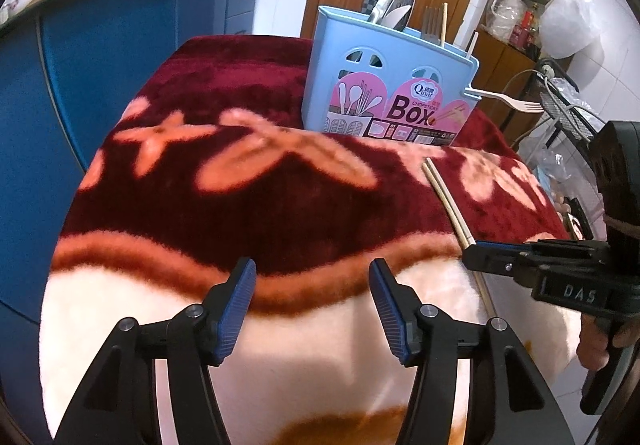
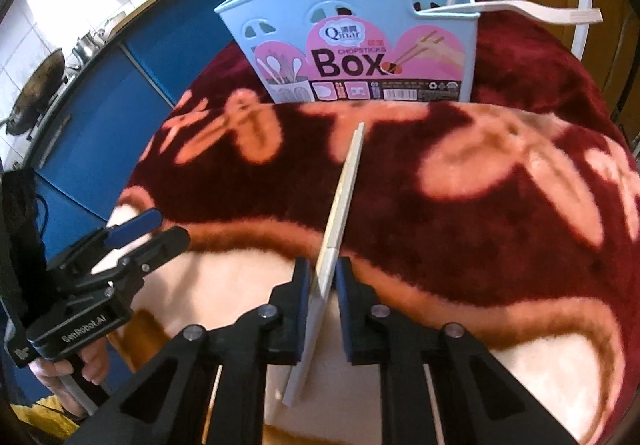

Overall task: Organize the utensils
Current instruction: 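Grasp the white stick on the blanket with the right tool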

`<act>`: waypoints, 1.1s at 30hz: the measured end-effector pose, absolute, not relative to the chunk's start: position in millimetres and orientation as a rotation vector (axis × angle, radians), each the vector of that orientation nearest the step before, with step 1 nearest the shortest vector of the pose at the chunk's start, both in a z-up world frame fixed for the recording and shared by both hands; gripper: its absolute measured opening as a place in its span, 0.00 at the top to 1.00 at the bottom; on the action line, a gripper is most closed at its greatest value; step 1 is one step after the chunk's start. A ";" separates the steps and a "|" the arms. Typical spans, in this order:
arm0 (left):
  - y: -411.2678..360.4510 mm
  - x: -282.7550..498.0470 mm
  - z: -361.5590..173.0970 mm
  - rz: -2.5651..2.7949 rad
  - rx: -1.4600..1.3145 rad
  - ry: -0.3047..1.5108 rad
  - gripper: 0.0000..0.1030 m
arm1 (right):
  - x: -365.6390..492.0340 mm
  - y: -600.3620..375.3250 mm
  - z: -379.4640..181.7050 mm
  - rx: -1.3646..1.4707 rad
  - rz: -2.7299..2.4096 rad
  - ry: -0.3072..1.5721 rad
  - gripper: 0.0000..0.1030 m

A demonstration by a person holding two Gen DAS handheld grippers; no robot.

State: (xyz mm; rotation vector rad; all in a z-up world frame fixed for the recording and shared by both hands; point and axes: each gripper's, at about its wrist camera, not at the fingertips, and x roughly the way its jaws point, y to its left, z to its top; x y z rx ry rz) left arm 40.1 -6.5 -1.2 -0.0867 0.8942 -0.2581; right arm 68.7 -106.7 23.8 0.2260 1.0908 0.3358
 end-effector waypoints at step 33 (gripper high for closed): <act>-75.4 52.2 8.7 -0.434 -0.054 0.981 0.42 | 50.5 -170.4 27.9 0.304 0.150 1.048 0.92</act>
